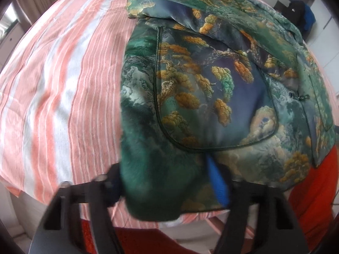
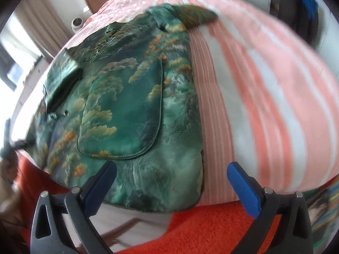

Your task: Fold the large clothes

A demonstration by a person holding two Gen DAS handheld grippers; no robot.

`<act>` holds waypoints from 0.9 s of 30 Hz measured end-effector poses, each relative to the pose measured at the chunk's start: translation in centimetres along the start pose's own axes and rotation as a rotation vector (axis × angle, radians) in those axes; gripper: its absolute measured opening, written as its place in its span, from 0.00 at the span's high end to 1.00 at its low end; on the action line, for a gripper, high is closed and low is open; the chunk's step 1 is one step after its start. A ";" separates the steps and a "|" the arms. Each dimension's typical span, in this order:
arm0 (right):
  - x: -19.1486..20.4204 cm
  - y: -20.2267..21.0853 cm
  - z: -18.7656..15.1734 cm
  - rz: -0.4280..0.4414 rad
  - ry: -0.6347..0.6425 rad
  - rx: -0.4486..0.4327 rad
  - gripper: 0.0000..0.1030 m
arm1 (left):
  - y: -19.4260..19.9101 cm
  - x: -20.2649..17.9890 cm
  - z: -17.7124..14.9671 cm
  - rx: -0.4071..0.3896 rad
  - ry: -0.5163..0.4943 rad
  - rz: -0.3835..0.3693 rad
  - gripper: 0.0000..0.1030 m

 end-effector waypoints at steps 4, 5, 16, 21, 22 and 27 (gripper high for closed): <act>0.2 -1.9 0.1 0.053 -0.031 0.077 0.39 | 1.2 -0.7 -0.1 -0.017 -0.010 0.005 0.85; 0.2 -2.3 0.2 0.038 -0.025 0.090 0.44 | 1.5 -0.9 -0.1 -0.020 -0.013 -0.002 0.87; 1.3 1.7 -0.3 -0.019 0.014 0.026 0.87 | 1.8 -2.0 -1.0 -0.006 -0.021 -0.023 0.88; 1.2 0.1 0.1 -0.068 0.015 0.019 0.86 | 0.9 -2.7 -0.1 -0.015 -0.078 0.059 0.76; 1.3 0.0 0.0 -0.079 0.028 0.010 0.80 | 1.0 -3.1 0.0 -0.024 -0.082 0.069 0.66; 1.2 1.5 -0.3 -0.059 -0.018 -0.036 0.33 | 3.9 -3.9 0.4 -0.094 -0.064 0.063 0.34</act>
Point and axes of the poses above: each gripper's, at about its wrist camera, not at the fingertips, and y roughly against the way its jaws point, x to its left, z to its top, the point moved 7 cm from there along -y, roughly the way its jaws point, and after that the axes turned 5 degrees about -z, right-handed, at the moved point
